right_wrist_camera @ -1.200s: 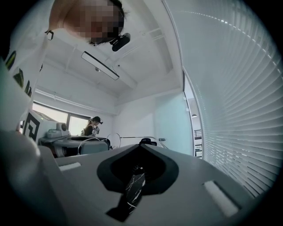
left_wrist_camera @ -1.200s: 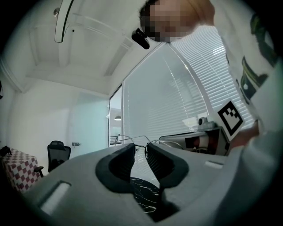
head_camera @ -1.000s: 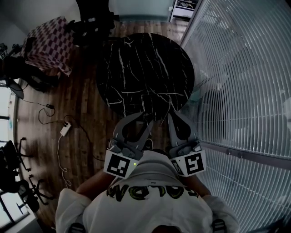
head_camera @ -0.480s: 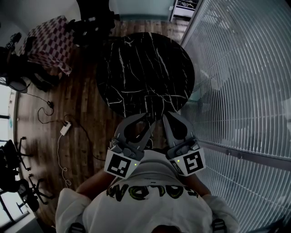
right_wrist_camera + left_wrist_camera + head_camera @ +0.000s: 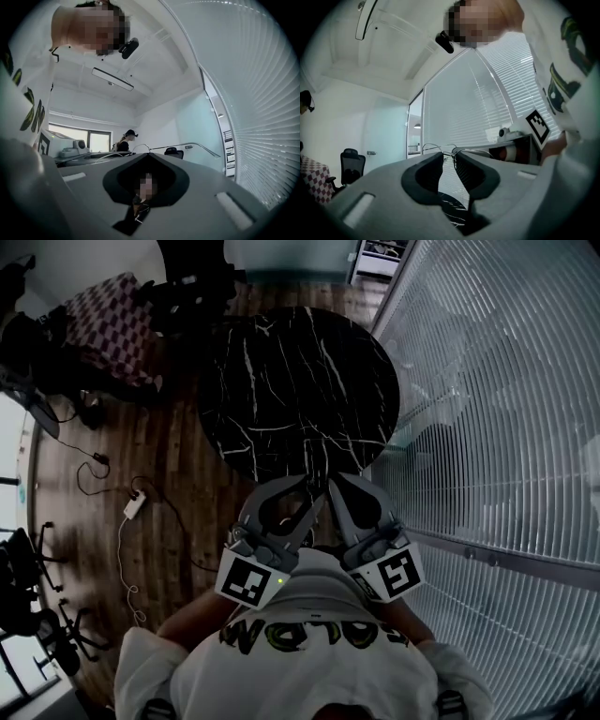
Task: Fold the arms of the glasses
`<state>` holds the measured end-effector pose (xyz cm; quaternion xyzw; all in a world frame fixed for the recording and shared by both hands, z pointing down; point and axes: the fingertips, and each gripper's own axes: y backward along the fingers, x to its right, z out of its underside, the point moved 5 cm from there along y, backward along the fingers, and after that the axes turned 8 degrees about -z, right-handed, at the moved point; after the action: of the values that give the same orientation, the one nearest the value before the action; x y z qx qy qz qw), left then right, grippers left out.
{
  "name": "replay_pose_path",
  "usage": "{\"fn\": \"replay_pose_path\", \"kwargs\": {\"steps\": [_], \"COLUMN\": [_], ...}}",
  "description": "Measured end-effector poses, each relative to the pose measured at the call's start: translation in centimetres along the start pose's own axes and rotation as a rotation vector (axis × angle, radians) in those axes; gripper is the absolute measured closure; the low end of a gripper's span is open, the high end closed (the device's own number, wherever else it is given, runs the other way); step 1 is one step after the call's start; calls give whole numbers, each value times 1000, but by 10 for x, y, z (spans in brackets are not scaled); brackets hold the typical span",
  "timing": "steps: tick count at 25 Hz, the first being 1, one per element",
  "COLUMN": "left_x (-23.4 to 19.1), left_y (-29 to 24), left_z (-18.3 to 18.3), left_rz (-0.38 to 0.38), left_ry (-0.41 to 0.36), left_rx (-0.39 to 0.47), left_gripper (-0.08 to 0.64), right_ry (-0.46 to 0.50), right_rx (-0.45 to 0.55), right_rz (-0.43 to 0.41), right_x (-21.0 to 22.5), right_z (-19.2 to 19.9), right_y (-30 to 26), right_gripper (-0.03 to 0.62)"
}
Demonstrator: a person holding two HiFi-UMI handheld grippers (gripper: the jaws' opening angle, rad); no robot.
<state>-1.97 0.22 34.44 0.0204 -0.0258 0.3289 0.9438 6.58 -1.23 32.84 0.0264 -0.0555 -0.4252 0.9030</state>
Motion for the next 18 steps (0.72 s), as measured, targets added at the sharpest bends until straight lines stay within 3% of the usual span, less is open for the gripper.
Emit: {"fn": "replay_pose_path", "kwargs": {"steps": [9, 18], "left_x": [-2, -18], "left_y": [1, 9], "left_z": [1, -2], "left_rz": [-16, -77], "left_ry": [28, 57], "left_rx": [13, 34], "left_gripper": [471, 471], "right_ry": [-25, 167], "right_rx": [10, -14], "right_rz": [14, 115], "right_x": [3, 43], "right_z": [0, -19], "right_y": [9, 23], "right_gripper": [591, 589]}}
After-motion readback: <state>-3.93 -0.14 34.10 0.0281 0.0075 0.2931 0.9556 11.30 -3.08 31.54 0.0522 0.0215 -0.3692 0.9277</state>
